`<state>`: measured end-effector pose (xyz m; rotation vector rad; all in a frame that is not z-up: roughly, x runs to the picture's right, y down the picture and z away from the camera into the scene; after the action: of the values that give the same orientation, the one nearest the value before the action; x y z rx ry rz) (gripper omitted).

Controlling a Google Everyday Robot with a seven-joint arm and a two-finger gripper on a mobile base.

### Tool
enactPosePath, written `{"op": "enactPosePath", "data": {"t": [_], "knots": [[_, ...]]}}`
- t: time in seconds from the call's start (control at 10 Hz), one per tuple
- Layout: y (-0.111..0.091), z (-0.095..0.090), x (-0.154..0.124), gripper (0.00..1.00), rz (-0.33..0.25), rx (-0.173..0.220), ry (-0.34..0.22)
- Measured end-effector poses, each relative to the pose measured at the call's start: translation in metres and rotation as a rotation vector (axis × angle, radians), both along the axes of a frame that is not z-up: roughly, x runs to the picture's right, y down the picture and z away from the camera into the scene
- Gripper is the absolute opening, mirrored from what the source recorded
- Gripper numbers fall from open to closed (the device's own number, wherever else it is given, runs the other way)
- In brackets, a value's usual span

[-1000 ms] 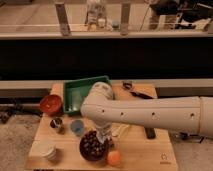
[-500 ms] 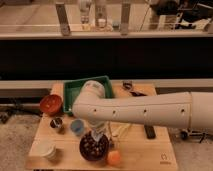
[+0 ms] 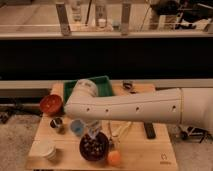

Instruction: Place towel in metal cup

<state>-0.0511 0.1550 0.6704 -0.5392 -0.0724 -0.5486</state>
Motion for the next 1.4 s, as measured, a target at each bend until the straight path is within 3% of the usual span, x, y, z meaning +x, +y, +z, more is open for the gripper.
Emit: {"op": "enactPosePath", "data": {"t": [0.4,1.4], "knots": [[-0.011,0.001,-0.008,0.01,0.007,0.040,-0.004],[-0.018,0.012,0.005,0.01,0.030,0.080,-0.008]]}}
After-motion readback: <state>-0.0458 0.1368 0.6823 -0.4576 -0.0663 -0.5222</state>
